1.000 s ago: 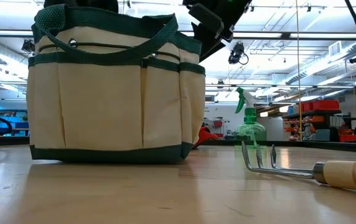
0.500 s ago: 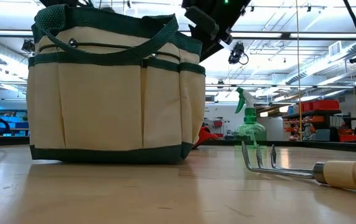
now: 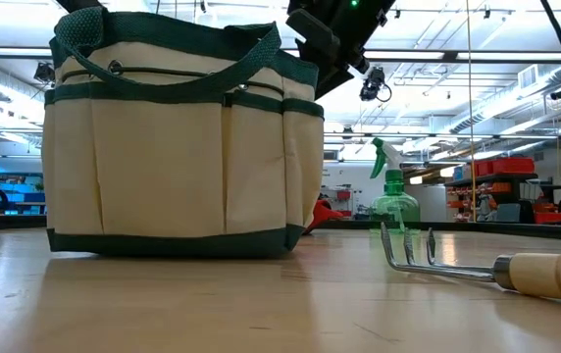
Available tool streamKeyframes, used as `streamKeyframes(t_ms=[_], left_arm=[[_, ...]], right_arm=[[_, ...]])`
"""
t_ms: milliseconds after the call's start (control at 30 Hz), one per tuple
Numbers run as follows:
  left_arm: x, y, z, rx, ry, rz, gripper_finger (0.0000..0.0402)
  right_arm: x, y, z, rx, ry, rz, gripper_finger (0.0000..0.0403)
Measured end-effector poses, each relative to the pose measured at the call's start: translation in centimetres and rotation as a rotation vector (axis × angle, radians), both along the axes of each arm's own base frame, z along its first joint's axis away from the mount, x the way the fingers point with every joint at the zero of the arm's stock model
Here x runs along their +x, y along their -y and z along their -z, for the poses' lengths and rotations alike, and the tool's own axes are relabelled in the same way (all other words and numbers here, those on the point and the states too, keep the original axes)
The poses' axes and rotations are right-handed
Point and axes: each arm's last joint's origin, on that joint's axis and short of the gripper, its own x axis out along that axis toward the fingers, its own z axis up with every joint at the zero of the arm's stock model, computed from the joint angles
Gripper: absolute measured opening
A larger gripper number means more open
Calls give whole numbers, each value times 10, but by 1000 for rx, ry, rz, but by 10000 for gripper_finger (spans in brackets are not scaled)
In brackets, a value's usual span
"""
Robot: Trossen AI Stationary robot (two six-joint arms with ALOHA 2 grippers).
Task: Pick & Place Garden tools in Gardening bag
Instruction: Put the shear scissors into the gardening bag
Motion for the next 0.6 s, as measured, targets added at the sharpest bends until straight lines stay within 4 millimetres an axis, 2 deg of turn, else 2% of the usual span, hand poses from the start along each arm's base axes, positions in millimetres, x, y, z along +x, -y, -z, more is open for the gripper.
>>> streamKeyframes(t_ms=[333,600], left_arm=[[-2,-15,24,-36,-81,-80,117],[1,-18,26,-20,-68,-99,117]], right_arm=[[1,-1,0,1,7,-1,178],[2,-1,-1,3,24,-3,178]])
